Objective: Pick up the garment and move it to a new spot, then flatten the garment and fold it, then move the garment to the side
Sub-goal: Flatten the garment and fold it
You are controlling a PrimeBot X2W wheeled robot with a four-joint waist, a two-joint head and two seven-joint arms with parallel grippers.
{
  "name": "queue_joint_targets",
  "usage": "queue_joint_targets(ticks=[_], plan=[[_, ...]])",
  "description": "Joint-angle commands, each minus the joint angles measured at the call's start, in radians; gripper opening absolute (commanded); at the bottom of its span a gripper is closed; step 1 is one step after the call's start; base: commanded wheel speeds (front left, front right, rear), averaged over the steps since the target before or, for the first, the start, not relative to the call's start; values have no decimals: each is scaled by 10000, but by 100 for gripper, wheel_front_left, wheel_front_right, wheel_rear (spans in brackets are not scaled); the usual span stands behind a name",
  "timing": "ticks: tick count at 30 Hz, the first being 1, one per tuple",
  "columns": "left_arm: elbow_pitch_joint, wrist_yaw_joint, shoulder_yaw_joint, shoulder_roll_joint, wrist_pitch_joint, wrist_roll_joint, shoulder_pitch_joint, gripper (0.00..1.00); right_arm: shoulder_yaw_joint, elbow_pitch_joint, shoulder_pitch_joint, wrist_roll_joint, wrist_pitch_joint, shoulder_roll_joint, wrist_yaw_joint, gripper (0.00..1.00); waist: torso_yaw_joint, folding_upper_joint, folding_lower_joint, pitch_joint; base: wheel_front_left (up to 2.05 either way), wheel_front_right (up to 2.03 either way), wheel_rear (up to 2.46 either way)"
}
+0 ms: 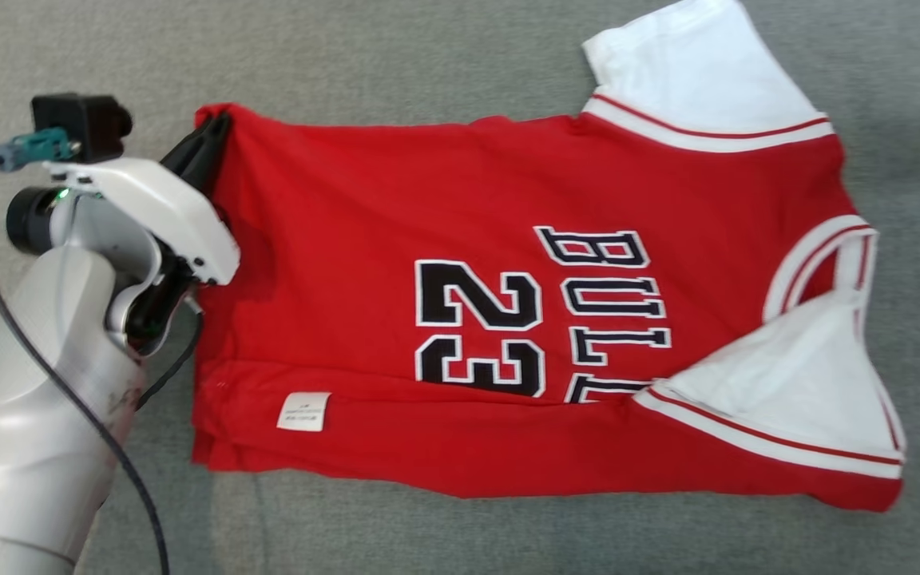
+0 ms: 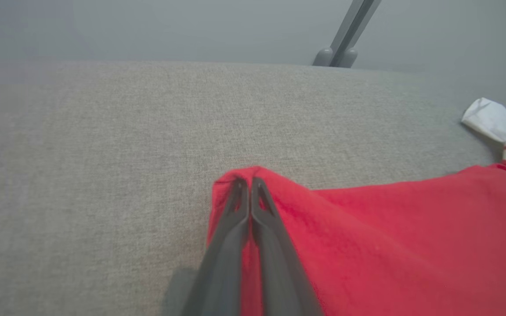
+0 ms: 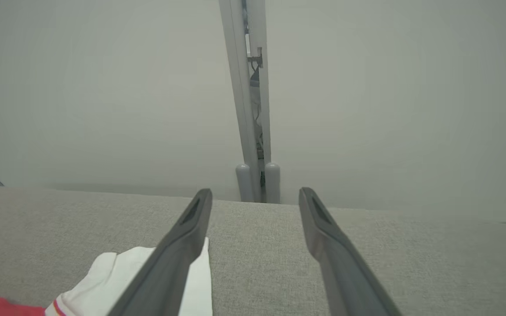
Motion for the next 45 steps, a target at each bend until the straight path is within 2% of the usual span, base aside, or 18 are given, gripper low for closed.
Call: queue_joint_targets(ticks=[1, 12, 17, 18, 20, 24, 29, 39, 45], plan=[[56, -73, -59, -70, -67, 65, -253, 0, 299, 316, -276, 129, 149, -105, 1, 100, 371, 0, 0, 288, 0, 0, 0], [407, -379, -799, -873, -498, 331, -1234, 0, 3385, 3155, -2558, 1250, 1244, -549, 1, 100, 1238, 0, 0, 1085, 0, 0, 0], [559, -435, -933, -968, -652, 306, -1375, 0, 4087, 3606, -2893, 1689, 1273, -677, 1, 100, 1303, 0, 0, 1163, 0, 0, 0], [597, -444, -960, -970, -682, 288, -1390, 0, 4234, 3684, -2936, 1818, 1229, -687, 1, 73, 1303, 0, 0, 1163, 0, 0, 0], [667, -456, -1007, -979, -756, 240, -1395, 0, 4475, 3792, -3045, 2083, 1222, -722, 1, 0, 1304, 0, 0, 1144, 0, 0, 0], [734, -494, -1022, -909, -918, 145, -1413, 0, 4809, 3743, -3238, 2670, 859, -785, 1, 0, 1251, 0, 0, 1036, 0, 0, 0], [565, -502, -973, -552, -1169, 130, -1266, 0, 5077, 2942, -3346, 3538, -35, -1203, -1, 0, 1087, 0, 0, 664, 0, 0, 0], [-503, -160, -779, 157, -790, -137, -505, 0, 5422, 1448, -2479, 4548, -560, -2025, 1, 0, 674, 0, 0, -14, 0, 0, 0], [-1473, 98, -680, 636, -493, -314, 188, 0, 5296, 368, -1766, 4950, -989, -2481, 1, 0, 514, 0, 0, -293, 0, 0, 0]])
